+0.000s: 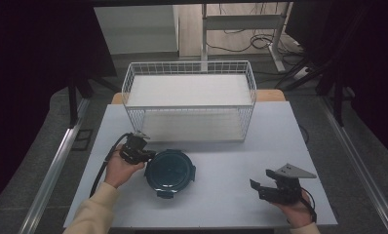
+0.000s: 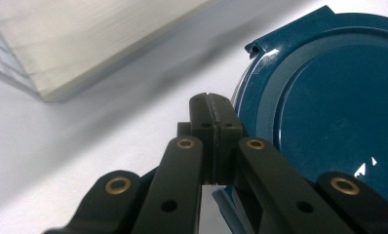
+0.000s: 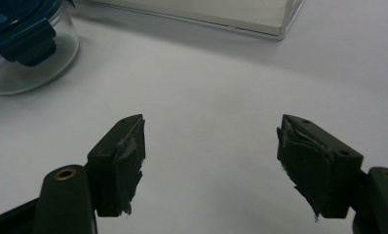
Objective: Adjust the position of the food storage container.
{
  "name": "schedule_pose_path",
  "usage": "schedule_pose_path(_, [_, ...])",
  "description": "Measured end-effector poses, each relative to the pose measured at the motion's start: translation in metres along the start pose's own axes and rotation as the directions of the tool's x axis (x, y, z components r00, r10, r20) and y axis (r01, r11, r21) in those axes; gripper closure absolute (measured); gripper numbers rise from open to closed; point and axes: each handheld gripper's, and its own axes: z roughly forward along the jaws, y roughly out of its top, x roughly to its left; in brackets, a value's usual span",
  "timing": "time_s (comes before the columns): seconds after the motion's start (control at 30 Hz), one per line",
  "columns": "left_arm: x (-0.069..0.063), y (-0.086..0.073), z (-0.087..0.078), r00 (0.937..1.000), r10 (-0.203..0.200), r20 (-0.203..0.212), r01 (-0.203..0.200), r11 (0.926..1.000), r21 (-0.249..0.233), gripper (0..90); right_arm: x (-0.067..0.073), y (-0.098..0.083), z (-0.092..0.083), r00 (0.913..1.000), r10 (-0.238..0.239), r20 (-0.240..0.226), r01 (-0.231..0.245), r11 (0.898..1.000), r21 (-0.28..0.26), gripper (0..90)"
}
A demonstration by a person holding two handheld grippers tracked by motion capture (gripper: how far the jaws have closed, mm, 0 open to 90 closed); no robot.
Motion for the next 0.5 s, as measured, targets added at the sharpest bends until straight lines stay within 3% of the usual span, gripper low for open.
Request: schedule_pose_path(0.5, [-0.020,-0.003,0.001,0.9986,0.024,0.048,-0.024,0.9997,-0.006,90.0,0.000,0.000,0.001,1.0000,0.003,-0.003,-0.003,1.000,0.000,25.7])
